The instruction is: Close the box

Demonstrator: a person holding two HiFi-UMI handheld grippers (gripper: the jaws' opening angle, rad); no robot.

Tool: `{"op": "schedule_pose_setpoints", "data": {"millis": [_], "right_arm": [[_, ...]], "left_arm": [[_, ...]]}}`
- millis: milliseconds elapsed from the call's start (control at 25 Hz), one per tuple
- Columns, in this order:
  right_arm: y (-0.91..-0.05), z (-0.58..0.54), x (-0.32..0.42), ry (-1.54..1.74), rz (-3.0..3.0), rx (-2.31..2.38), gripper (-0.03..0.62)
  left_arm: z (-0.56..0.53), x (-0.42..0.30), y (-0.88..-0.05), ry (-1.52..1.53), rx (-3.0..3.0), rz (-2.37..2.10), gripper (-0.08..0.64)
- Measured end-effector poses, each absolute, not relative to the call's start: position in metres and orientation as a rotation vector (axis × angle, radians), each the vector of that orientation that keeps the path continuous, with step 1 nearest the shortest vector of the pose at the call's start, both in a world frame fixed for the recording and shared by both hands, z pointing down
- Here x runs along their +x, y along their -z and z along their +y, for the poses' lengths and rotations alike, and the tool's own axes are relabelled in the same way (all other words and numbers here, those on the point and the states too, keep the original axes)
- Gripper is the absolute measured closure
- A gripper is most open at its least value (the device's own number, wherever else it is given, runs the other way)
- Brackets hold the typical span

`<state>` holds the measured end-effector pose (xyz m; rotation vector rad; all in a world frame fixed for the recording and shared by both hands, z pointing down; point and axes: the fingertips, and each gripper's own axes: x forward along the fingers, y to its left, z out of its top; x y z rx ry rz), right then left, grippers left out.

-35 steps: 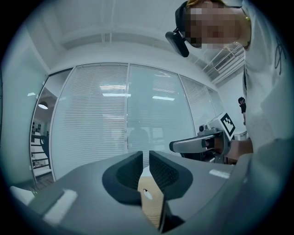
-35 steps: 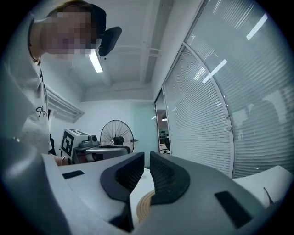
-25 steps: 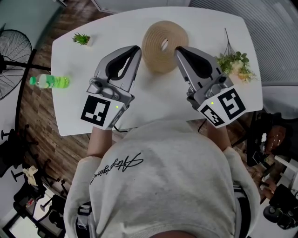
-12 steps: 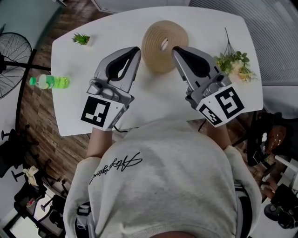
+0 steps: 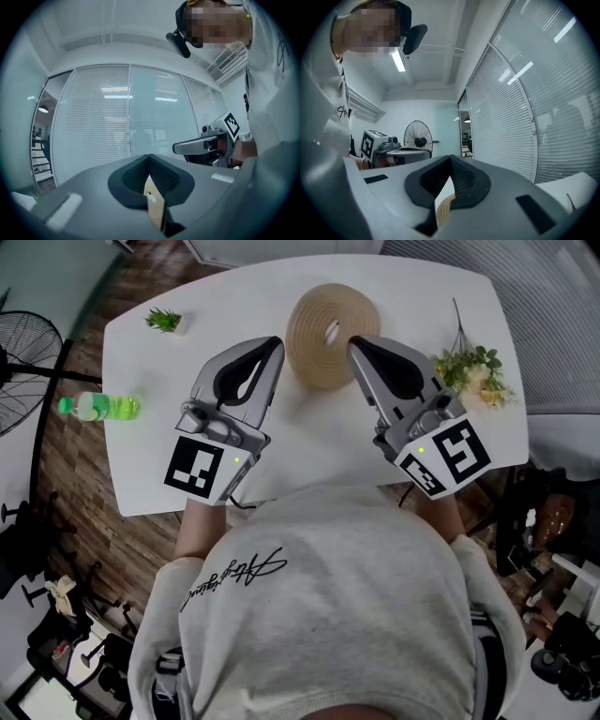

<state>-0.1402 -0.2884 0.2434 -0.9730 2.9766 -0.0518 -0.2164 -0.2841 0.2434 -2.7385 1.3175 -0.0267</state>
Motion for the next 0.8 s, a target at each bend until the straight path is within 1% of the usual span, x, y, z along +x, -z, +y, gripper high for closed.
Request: {"op": "schedule_pose_setpoints", "data": {"millis": [440, 640, 800], "right_arm": [[-0.245, -0.293, -0.135, 0.088, 2.944, -1.012, 0.591], [-0.246, -0.296, -0.132, 0.081, 2.932, -1.036, 0.591], [-0.246, -0.296, -0.132, 0.081, 2.936, -1.041, 0.591]], "left_arm": [[-0.286, -0.215, -0.246, 0.011, -2.75, 1.316, 0.561], [-0.287, -0.216, -0.254, 0.072, -2.753, 1.313, 0.561], [-0.287, -0.215, -0.251, 0.057, -2.754, 1.307, 0.561]]}}
